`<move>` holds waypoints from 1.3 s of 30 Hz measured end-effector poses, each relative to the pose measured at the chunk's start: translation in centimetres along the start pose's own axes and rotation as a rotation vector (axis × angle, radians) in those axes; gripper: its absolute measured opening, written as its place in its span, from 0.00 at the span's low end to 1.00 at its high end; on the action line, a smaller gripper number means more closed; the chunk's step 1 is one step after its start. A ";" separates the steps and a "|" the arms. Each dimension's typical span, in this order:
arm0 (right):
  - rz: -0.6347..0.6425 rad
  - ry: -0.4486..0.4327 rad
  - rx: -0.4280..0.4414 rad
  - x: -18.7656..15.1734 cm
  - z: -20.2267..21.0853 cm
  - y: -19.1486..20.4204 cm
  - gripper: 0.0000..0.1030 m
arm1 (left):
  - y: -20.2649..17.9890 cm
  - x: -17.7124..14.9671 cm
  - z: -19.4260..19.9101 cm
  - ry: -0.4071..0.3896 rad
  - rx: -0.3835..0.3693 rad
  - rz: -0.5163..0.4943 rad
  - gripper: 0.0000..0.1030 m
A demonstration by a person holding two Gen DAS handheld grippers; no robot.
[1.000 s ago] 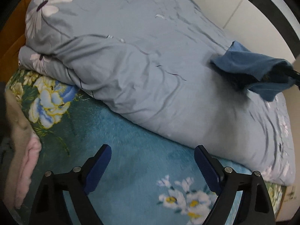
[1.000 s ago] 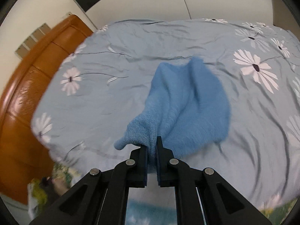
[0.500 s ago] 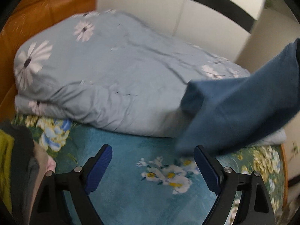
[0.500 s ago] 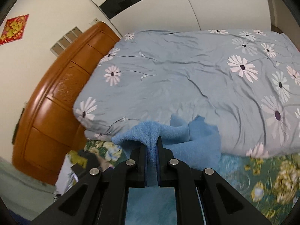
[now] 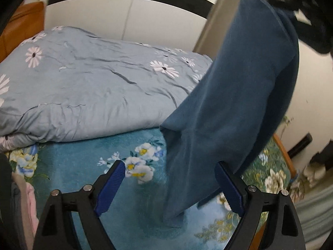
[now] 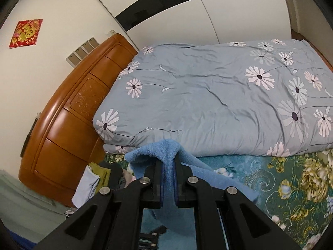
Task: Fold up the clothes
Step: 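Grasp the blue sweater edge with the right gripper and lift it off the duvet, then grasp the hanging sweater with the left gripper while the right gripper holds it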
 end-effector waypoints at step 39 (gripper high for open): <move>-0.179 -0.134 -0.099 -2.7 11.0 -7.0 0.07 | 0.6 8.0 1.5 -0.085 0.018 0.020 0.03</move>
Point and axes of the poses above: each gripper's, at about its wrist camera, not at the fingertips, and z roughly against the way its jaws point, y to its left, x to its top, the point moved 7 cm from there along -z, roughly the way its jaws point, and after that the axes turned 14 degrees about -x, right-handed, at the moved point
